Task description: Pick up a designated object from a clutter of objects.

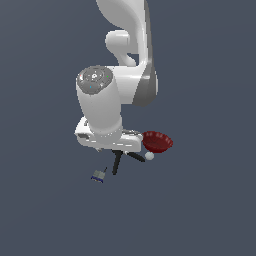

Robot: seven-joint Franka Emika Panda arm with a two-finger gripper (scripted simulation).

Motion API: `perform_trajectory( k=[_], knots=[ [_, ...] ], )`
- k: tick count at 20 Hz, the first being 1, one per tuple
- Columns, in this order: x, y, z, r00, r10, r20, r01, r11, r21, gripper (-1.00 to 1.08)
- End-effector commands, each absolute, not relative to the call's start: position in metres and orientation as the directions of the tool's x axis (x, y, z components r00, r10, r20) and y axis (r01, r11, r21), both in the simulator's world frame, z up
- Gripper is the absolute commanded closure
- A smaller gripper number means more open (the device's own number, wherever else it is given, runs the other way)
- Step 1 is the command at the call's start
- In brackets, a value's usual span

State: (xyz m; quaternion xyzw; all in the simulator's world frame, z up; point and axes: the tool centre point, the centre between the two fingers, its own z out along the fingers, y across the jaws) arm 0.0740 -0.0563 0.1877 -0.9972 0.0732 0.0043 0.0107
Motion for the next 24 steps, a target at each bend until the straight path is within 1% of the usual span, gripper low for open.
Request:
perform_trajectory(
  k=[1, 7, 12, 17, 24],
  knots=[
    [0.082, -0.071, 0.162, 0.984, -0.178, -0.008, -0.178, -0.984, -0.018, -0.92],
    [0.093, -0.101, 0.11, 0.971, -0.239, -0.004, -0.239, -0.971, -0.01, -0.92],
    [0.096, -0.118, 0.081, 0.962, -0.272, -0.002, -0.272, -0.962, -0.004, -0.92],
    [0.096, -0.126, 0.065, 0.958, -0.288, 0.0, -0.288, -0.958, -0.001, -0.92],
    [0.096, -0.127, 0.06, 0.957, -0.29, -0.002, -0.29, -0.957, 0.0, -0.92]
  ],
)
